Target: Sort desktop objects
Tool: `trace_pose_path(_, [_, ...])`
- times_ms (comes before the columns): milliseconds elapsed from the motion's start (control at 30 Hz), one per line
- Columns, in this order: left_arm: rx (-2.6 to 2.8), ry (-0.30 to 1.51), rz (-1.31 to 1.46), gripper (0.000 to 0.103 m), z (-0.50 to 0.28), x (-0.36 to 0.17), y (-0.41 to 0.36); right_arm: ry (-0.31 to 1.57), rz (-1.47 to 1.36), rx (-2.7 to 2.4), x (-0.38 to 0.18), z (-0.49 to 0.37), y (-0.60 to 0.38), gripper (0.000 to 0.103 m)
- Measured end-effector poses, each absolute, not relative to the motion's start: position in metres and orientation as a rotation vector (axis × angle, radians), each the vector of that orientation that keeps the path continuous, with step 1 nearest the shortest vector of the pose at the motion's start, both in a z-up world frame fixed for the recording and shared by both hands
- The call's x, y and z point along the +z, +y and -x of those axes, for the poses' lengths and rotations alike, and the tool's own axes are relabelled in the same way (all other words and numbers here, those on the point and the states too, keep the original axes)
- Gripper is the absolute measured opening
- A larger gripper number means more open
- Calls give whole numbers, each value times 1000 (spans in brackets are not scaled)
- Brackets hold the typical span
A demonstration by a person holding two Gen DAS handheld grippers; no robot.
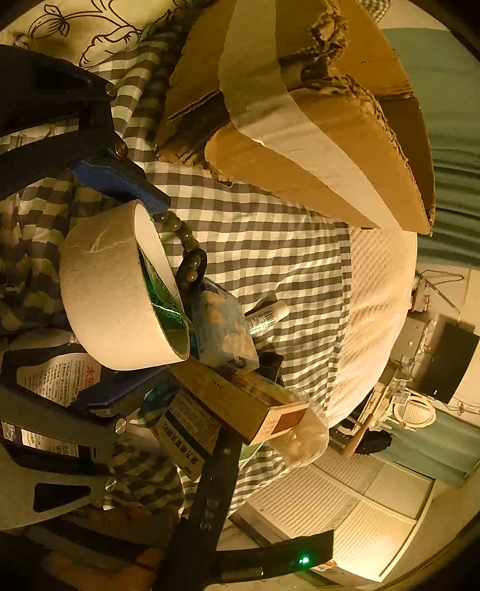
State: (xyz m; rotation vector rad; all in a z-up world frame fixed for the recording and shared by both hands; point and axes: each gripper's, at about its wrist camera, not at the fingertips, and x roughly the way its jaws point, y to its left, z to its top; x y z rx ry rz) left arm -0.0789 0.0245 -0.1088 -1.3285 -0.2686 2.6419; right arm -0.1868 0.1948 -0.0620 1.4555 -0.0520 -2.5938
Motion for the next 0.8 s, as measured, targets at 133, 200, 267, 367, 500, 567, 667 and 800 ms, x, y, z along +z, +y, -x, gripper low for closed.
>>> trace_pose_path(133, [2649, -248, 1329, 84, 79, -112, 27, 0, -1437, -2612, -65, 185, 191, 103])
trace_pose_path(200, [2656, -249, 1322, 84, 78, -112, 27, -24, -1417, -2618, -66, 183, 194, 100])
trace_pose_path(267, [2666, -246, 1311, 84, 77, -111, 27, -41, -1397, -2629, -63, 181, 195, 92])
trace_pose_path(367, [2676, -236, 1290, 84, 74, -108, 27, -35, -1337, -2673, -53, 170, 197, 76])
trace_pose_path(500, [2684, -211, 1279, 84, 70, -106, 28, -23, -1375, -2653, -57, 165, 198, 78])
trace_pose_path(567, [2685, -206, 1275, 84, 68, -105, 29, -3, -1384, -2681, -58, 163, 197, 89])
trace_pose_path(667, [2685, -208, 1271, 84, 69, -105, 27, 0, -1331, -2701, -51, 162, 202, 96])
trace_pose_path(800, [2672, -231, 1288, 84, 74, -109, 25, 95, -1323, -2655, -47, 175, 205, 103])
